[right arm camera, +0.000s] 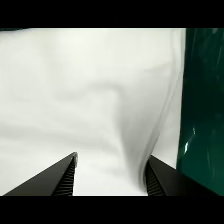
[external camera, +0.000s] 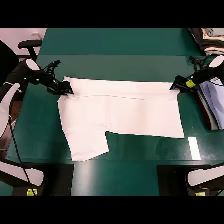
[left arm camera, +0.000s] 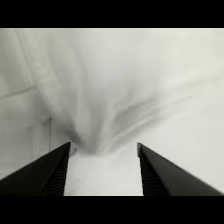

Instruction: Fold the shirts.

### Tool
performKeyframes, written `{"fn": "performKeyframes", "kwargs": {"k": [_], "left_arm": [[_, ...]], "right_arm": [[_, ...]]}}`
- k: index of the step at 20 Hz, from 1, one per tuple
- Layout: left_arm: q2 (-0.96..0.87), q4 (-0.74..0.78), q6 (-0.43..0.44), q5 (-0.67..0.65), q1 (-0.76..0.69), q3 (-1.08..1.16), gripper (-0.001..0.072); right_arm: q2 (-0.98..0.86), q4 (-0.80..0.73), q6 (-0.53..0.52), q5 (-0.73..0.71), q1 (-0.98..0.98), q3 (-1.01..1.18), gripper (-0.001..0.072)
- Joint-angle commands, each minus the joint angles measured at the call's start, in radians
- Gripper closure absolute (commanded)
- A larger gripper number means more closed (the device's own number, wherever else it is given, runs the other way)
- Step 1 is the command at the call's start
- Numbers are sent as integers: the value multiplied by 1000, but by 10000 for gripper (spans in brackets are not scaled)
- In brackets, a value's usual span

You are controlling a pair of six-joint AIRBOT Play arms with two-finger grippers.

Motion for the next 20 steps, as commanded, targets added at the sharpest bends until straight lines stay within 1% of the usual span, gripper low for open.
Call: {"fn": "performKeyframes", "kwargs": {"k": [1,3,5,7,10,12,16,20], "left_arm": [[81,14,-2,-90,0,-26,223],[216,93,-31,-84,0,-117,222],[358,151,-61,-75,0,-265,222],[487,138,-80,-86,-1,-442,222],[635,45,-83,-75,-1,-690,222],[687,29,-109,-55,-1,-803,222],[701,-73,-103,18,-1,-933,222],[701,-216,-43,142,-1,-1002,222]], "right_arm": [[26,14,-30,82,-18,15,232],[106,9,-34,114,-39,-42,232],[220,11,-34,109,-61,-161,232],[327,11,-34,90,-64,-278,233],[450,20,-33,38,-61,-403,233],[502,20,-34,19,-62,-444,233],[570,19,-34,-5,-62,-476,234],[585,19,-34,-19,-62,-476,234]]}}
